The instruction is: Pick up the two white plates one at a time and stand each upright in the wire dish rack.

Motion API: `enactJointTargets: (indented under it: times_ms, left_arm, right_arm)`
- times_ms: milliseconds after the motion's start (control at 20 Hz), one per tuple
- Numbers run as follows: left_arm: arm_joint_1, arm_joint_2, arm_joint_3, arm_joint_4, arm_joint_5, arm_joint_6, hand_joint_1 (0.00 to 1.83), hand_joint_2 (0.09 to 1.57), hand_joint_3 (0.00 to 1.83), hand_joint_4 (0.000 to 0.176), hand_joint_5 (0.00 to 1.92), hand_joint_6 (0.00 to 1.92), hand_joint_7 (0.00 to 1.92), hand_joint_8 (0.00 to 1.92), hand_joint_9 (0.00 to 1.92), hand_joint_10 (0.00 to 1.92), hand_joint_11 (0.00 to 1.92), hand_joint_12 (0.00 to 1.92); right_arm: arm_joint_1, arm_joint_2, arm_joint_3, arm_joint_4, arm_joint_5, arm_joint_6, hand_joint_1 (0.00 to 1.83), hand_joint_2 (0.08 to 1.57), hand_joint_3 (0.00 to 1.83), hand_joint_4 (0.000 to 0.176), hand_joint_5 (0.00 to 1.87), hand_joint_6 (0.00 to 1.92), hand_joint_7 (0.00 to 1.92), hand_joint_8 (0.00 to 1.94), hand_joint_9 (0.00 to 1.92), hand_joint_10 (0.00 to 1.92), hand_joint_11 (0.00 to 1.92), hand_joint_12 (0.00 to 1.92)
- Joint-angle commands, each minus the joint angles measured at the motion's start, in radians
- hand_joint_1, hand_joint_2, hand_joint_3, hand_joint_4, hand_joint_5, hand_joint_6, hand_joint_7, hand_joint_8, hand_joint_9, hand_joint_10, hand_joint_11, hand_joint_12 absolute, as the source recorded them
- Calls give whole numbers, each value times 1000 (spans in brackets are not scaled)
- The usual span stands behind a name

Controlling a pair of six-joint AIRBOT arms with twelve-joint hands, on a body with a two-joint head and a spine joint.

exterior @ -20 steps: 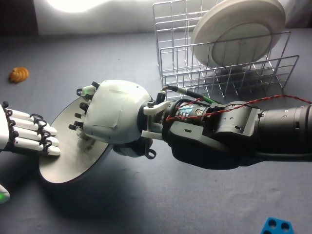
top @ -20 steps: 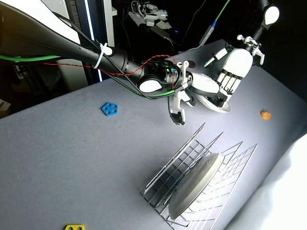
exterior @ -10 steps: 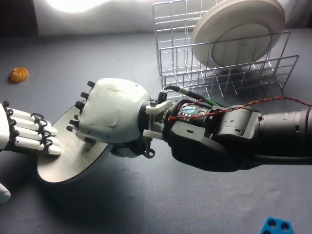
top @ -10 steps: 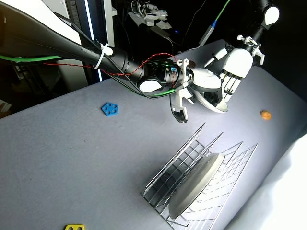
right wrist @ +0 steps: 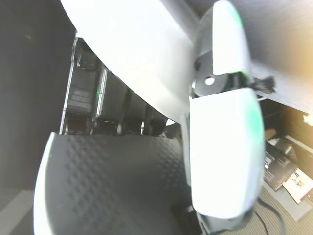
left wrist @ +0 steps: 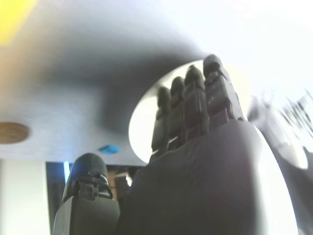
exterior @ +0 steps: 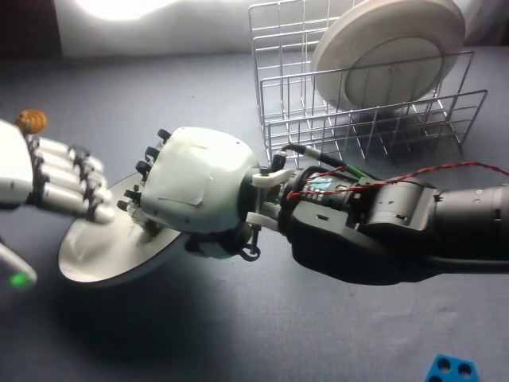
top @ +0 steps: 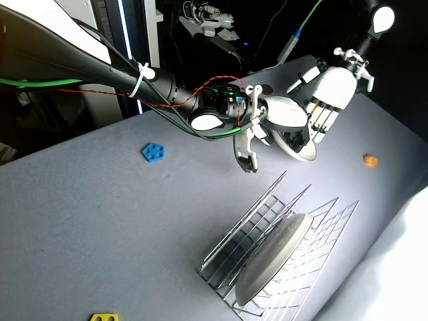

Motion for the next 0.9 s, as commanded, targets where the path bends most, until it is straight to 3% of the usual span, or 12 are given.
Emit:
enactJointTargets:
  times_ms: [0,50,150,200,250,350,450,550,650,700,800,850]
  left_arm:
    - [-24,18,1,-52,-25,-10,0,1162,3,0,141,4,128,5,101,6,59,59]
    - [-47,23,1,-47,-25,-18,0,1160,2,0,144,5,126,4,102,6,53,59]
    - [-104,32,1,-21,-25,-37,0,1157,0,0,147,5,123,2,97,3,43,59]
    - [-125,36,0,-16,-25,-42,0,1155,0,0,140,2,112,0,86,0,32,57]
    - [-143,40,-1,-15,-25,-44,0,1158,1,0,167,12,134,9,104,7,45,67]
    - [-177,48,-2,-3,-24,-53,0,1163,3,0,147,1,128,5,103,6,42,75]
    - [-196,52,-1,9,-19,-57,0,1160,1,0,139,3,125,3,96,2,21,73]
    - [-197,51,6,9,-16,-57,0,1160,0,0,174,0,152,0,127,1,0,247]
    - [-196,51,8,9,-16,-57,0,1164,1,0,172,0,150,0,128,1,0,268]
    - [-192,51,8,9,-18,-57,0,1159,0,0,182,5,155,2,128,1,0,273]
    - [-186,52,11,9,-25,-57,0,1164,1,0,155,0,141,1,111,0,0,220]
    - [-183,52,13,9,-25,-57,0,1160,0,0,153,0,133,1,101,2,0,177]
  right_arm:
    - [-7,12,-9,-2,53,0,1257,1047,5,18,1117,779,1146,708,1088,276,806,842]
    - [-9,25,-28,-2,53,1,1363,1041,18,0,1109,799,1157,712,994,805,803,848]
    - [-9,46,-60,6,57,1,1256,1054,0,14,1125,786,1125,723,1087,270,777,847]
    - [-8,57,-76,15,57,1,1359,1061,0,0,1087,845,1124,737,980,835,781,860]
    - [-6,71,-93,24,57,1,1379,1067,1,0,1060,883,1115,772,946,969,773,871]
    - [4,106,-135,40,57,1,1244,1079,0,15,1058,893,1069,820,1045,308,738,883]
    - [21,151,-183,64,57,0,1244,1067,3,23,1089,845,1090,780,1141,113,783,840]
    - [46,195,-229,120,55,0,1248,1063,0,14,1118,808,1089,773,1171,49,804,815]
    - [66,224,-260,171,46,0,1244,1067,1,20,1091,844,1092,772,1179,36,800,809]
    - [83,245,-283,209,36,0,1356,1068,0,0,1070,872,1120,721,994,819,797,827]
    - [121,284,-327,229,29,1,1244,1079,0,11,1046,928,1104,742,1084,288,783,854]
    - [139,300,-345,244,28,1,1235,1089,0,14,1017,980,1093,754,1135,157,781,874]
